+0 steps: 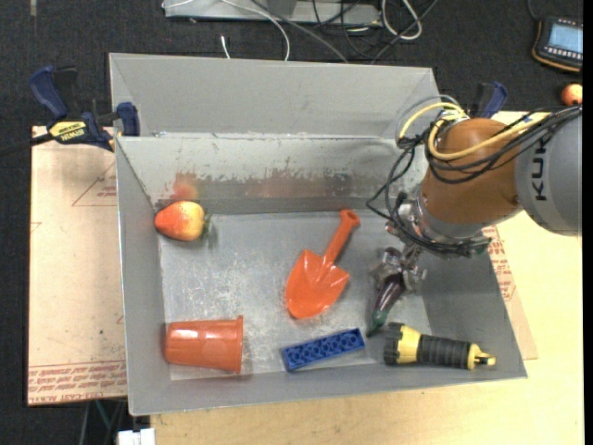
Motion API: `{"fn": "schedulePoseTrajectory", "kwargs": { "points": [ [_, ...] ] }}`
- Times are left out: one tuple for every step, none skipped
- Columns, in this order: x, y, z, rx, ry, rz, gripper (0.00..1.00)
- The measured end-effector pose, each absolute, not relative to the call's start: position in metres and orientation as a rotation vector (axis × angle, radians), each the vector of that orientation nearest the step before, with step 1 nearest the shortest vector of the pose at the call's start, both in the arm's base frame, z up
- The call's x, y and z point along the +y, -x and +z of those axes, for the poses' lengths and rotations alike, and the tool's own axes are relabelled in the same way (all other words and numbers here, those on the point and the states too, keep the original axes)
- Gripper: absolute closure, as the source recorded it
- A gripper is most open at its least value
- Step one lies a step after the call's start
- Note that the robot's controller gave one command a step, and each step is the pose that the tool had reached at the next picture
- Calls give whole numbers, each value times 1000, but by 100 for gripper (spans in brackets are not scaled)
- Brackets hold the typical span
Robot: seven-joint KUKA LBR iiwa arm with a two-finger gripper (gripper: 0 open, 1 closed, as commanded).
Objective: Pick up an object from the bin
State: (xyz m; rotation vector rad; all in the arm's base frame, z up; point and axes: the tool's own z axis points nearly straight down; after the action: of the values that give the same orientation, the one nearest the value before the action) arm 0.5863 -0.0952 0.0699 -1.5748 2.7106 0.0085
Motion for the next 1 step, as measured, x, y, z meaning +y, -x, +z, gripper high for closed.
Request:
{"fn": "schedulePoseTrajectory", "kwargs": {
  "points": [
    [-94, -585, 101, 2715, 1573, 14, 100]
  ]
}}
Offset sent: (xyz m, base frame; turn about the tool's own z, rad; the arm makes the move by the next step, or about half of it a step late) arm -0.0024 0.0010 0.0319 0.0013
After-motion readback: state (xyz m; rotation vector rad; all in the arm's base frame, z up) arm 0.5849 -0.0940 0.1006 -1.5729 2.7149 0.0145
